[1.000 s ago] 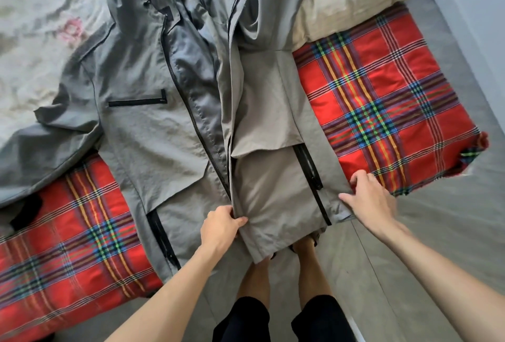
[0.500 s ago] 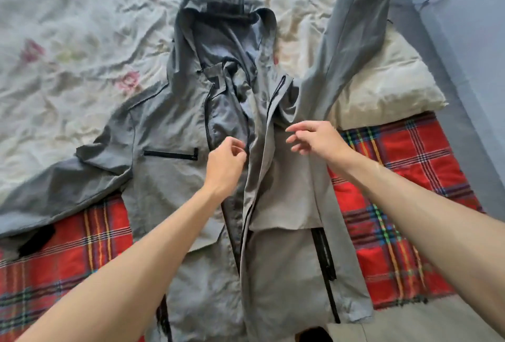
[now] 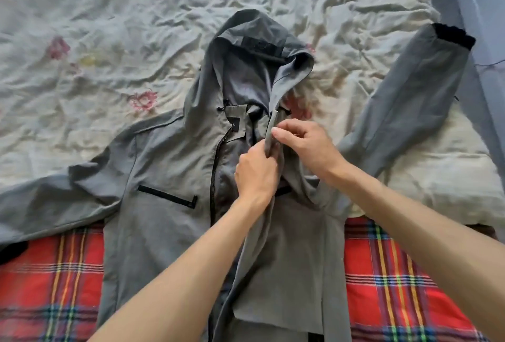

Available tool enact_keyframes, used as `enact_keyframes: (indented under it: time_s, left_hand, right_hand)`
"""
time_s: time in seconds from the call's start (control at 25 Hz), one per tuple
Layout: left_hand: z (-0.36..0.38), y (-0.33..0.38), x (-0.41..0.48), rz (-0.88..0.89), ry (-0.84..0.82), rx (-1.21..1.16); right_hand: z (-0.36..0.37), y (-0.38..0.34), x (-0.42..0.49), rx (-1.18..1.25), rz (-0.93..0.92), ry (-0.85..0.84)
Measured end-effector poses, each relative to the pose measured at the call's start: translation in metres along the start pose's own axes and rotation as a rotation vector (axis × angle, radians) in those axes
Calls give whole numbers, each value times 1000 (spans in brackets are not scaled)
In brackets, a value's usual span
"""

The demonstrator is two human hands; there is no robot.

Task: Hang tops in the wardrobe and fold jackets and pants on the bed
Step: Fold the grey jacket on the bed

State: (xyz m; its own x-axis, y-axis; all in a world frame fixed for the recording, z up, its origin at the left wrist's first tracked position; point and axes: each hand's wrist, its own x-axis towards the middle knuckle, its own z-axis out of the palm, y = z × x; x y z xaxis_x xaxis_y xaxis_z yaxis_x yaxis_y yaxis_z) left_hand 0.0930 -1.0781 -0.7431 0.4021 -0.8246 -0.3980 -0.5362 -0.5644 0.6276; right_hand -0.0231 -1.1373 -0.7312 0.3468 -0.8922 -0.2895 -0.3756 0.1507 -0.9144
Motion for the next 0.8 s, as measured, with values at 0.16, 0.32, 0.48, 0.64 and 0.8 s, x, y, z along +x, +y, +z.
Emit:
enact_keyframes:
  time_s: [0.16,0.32,0.48,0.64,0.8]
  left_hand:
    - [-63,-50,25,-285,-22,-778]
    - [-66,-90,62,-309,128,-321]
    - [-31,-95,61,-281,304,108]
    - [-12,-97,56,-53,464,239]
    - [-7,-107,57,67,552,215]
  right_hand:
    - [-15,37,27,-599,110,25]
    - [-27,48,47,-506,145,40]
    - [-64,57,38,-529,190,350]
    - [-45,42,50,-778,-106,290]
    - [-12,37,85,-877,-70,-103]
